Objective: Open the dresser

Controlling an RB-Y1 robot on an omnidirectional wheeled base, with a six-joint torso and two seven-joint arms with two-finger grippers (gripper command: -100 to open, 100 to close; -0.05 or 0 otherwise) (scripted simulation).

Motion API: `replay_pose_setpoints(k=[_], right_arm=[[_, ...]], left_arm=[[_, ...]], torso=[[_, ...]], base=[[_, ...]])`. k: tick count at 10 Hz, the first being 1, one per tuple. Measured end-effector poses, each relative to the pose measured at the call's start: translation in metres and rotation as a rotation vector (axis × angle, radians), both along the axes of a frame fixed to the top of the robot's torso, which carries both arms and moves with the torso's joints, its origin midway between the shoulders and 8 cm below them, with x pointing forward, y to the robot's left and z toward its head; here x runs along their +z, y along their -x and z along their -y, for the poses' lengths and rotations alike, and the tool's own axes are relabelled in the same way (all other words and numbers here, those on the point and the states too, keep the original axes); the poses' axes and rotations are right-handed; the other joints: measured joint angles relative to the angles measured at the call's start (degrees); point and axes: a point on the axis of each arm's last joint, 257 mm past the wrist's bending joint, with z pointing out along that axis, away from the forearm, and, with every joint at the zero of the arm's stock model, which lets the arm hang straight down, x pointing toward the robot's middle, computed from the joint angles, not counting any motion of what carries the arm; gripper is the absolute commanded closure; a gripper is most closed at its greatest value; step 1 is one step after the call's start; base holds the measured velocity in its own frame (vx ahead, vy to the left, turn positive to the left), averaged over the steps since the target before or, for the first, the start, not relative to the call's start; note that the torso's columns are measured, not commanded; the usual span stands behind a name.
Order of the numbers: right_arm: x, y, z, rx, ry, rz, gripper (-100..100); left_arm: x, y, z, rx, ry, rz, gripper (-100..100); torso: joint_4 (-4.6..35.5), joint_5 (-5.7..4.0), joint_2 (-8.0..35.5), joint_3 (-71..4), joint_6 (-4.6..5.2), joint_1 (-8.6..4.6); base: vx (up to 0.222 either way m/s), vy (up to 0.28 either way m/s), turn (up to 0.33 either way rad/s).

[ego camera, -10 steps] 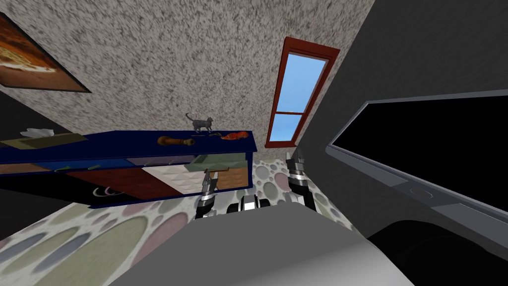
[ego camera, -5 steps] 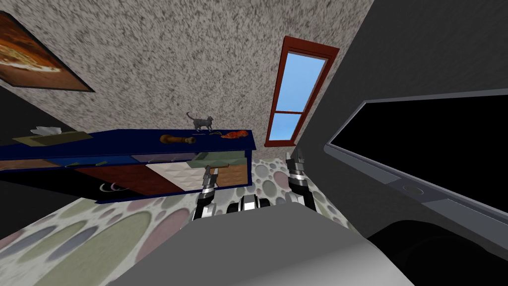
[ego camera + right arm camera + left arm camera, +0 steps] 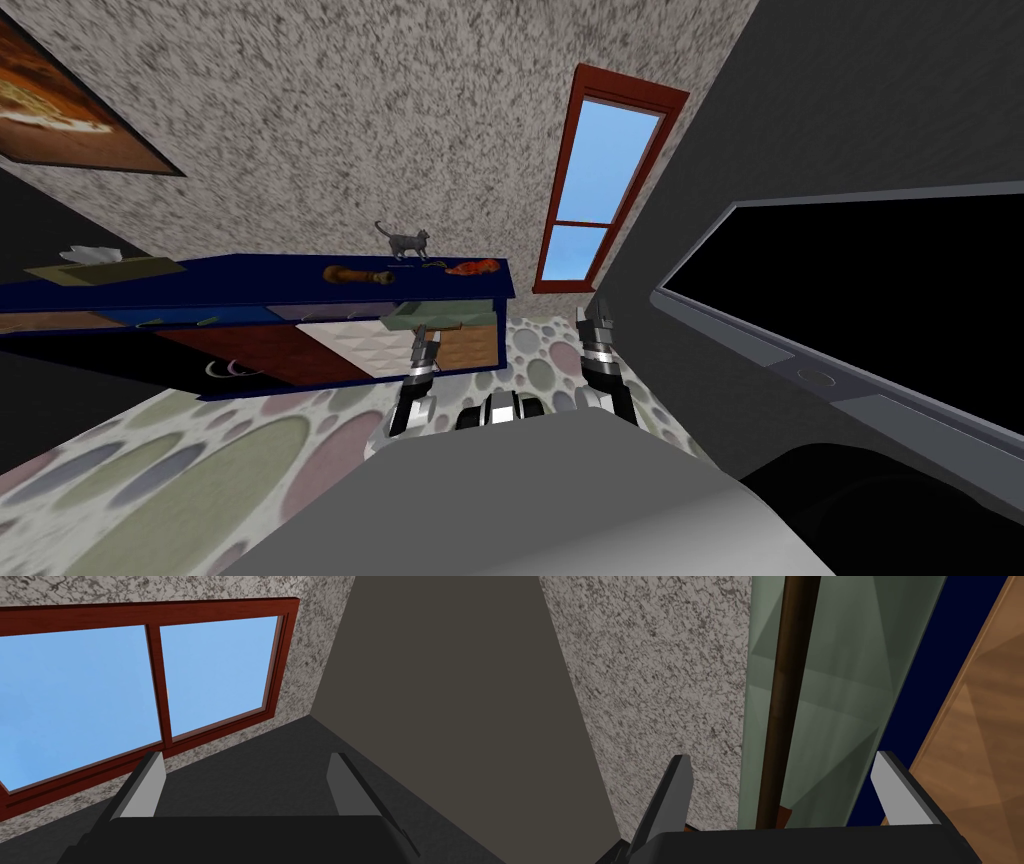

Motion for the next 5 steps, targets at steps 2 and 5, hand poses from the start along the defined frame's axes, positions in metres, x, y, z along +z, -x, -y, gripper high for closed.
replay_pose_setpoints(k=[2,5], right_arm=[[0.0,0.0,0.0,0.0,0.0,0.0,0],[0.0,0.0,0.0,0.0,0.0,0.0,0]], left_arm=[[0.0001,-0.0009,-0.0009,0.001,0.001,-0.004,-100],[-0.0082,0.002,-0.0004,0.003,0.002,-0.023,0]], torso=[[0.0,0.01,0.01,0.01,0.03,0.01],[-0.39,0.23,-0.33,-0.16,0.16,0.07]], base=[[0.0,0.0,0.0],[0.003,0.0,-0.002]])
